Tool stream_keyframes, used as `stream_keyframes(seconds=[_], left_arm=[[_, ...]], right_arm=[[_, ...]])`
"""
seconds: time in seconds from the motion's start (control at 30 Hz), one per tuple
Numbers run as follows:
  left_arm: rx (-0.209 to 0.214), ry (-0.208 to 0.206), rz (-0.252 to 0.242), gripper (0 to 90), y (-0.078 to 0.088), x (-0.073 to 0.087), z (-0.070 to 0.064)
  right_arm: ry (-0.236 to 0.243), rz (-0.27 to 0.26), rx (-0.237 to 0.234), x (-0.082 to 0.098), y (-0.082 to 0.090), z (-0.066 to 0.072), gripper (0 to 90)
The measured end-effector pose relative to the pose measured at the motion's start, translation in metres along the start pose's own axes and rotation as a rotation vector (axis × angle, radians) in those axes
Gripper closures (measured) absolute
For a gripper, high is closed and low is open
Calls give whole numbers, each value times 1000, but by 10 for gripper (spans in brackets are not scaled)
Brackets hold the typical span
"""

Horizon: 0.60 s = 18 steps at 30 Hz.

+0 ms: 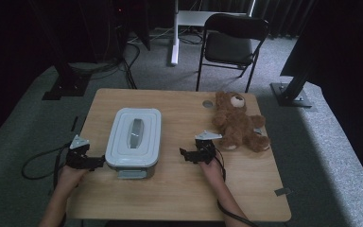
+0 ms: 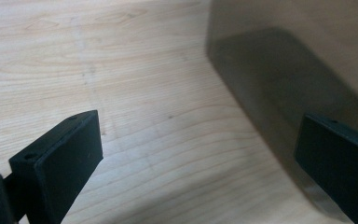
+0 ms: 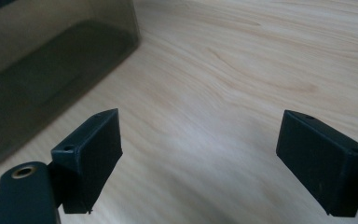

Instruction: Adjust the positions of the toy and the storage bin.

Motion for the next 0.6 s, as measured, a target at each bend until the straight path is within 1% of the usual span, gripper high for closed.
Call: stream_keyframes(seconds=[0.03,0.1,0.17,0.2,0.23,0.27,0.3,0.37,0.4,0.47,0.53,0.6], left_arm=[[-4,8,0,19,-2,0,1],[-7,13,5,18,-5,0,1],[-17,6,1,18,-8,-1,0],[-22,9,2,18,-9,-1,0],[-19,18,-4,18,-10,-2,-1],[-10,17,2,18,-11,-2,-1],[-24,14,5,18,-13,-2,-1],[-17,14,7,17,-15,-3,-3],[-17,19,7,17,-16,-3,-4],[0,20,4,17,-18,-3,-7],[12,5,10,18,-19,-3,-12],[4,-2,14,18,-21,-3,-15]], right_arm=[[0,0,0,0,0,0,132],[-23,-7,-16,-4,-9,1,132],[-15,4,-17,-8,-16,3,132],[-12,16,-24,-13,-24,6,132],[-12,16,-24,-13,-24,6,132],[-16,19,-36,-16,-28,8,132],[-19,20,-43,-19,-31,9,132],[-30,21,-54,-25,-38,14,132],[-31,12,-65,-28,-40,16,132],[-17,15,-66,-34,-46,22,132],[-1,21,-73,-39,-50,27,132],[9,26,-73,-41,-53,30,132]])
Point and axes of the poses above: each handheld gripper's, and its own axes: y roughly backward along the jaws, x roughly out of its underside, z roughly to its left, the point moved 4 cm from there along -y, roughly forward along the jaws, and after that the axes turned 10 degrees about -x, right-handed, at the moved point
